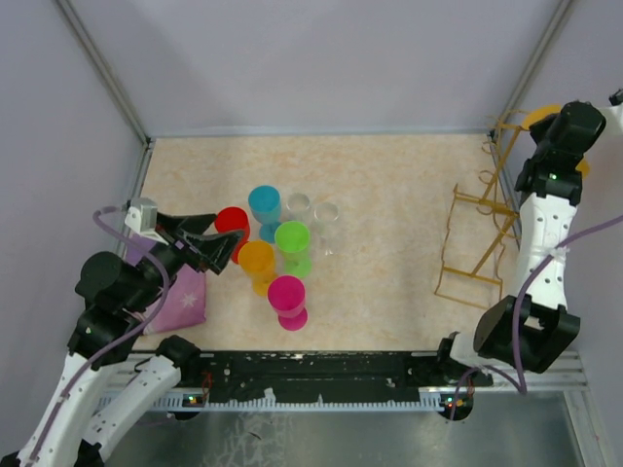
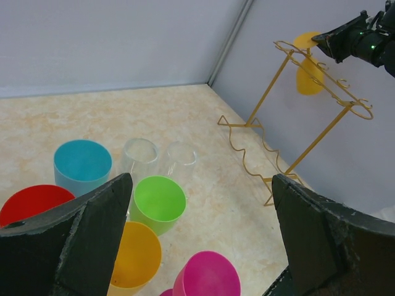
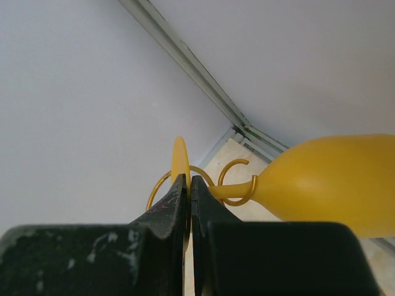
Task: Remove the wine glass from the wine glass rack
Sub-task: Pick up the wine glass from the wine rack.
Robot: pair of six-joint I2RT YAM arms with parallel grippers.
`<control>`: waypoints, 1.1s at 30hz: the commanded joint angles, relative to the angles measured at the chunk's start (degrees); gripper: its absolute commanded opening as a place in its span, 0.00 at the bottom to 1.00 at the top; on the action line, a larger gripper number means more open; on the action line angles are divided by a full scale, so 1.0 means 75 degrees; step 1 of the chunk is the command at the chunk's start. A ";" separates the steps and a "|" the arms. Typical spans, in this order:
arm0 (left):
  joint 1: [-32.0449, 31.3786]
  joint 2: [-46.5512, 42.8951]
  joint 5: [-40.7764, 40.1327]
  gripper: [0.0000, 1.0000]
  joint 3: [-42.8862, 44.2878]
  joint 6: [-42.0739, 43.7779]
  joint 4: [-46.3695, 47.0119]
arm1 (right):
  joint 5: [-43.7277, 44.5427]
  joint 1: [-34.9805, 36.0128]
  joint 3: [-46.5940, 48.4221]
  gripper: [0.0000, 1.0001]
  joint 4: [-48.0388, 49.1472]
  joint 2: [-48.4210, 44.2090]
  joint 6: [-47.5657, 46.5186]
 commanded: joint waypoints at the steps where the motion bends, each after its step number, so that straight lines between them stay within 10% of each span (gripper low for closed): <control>1: 0.0001 0.0213 0.0249 1.00 0.0303 0.0088 -0.0076 | 0.0579 -0.0004 -0.0276 0.00 0.1006 -0.0631 0.0995; 12: 0.0000 0.0289 0.0510 0.99 0.0341 -0.0227 -0.0029 | 0.1814 -0.0033 -0.0891 0.00 0.1512 -0.0960 0.1182; 33: 0.0004 0.0057 0.0430 0.99 0.0145 -0.0199 0.0005 | -0.4650 -0.0115 -0.1092 0.00 0.2667 -0.0153 0.3232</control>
